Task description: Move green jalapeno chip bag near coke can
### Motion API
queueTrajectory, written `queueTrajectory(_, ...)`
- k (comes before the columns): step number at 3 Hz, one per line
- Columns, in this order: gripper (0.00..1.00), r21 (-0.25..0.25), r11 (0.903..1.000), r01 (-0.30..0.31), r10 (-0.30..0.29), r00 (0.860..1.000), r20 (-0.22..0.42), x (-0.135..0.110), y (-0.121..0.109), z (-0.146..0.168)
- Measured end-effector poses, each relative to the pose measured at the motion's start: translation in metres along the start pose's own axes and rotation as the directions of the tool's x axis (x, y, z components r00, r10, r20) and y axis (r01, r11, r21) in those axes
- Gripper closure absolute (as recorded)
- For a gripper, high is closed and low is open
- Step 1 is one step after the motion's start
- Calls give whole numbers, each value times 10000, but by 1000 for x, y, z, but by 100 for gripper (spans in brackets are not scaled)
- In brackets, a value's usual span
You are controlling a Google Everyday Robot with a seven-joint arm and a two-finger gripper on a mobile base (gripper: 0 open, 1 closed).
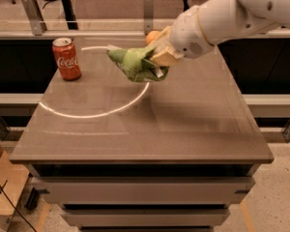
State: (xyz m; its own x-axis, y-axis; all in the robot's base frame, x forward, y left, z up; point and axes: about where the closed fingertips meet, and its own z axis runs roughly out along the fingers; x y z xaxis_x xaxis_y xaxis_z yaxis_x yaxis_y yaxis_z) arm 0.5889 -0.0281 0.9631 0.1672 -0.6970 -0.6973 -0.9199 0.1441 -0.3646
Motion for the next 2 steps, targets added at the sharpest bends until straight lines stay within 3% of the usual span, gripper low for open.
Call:
queueTrajectory(1, 83, -216, 9997, 135, -120, 9974, 704, -21, -9, 46)
queueTrajectory(2, 59, -429, 9990, 78, -35, 9950, 1003, -31, -17, 88)
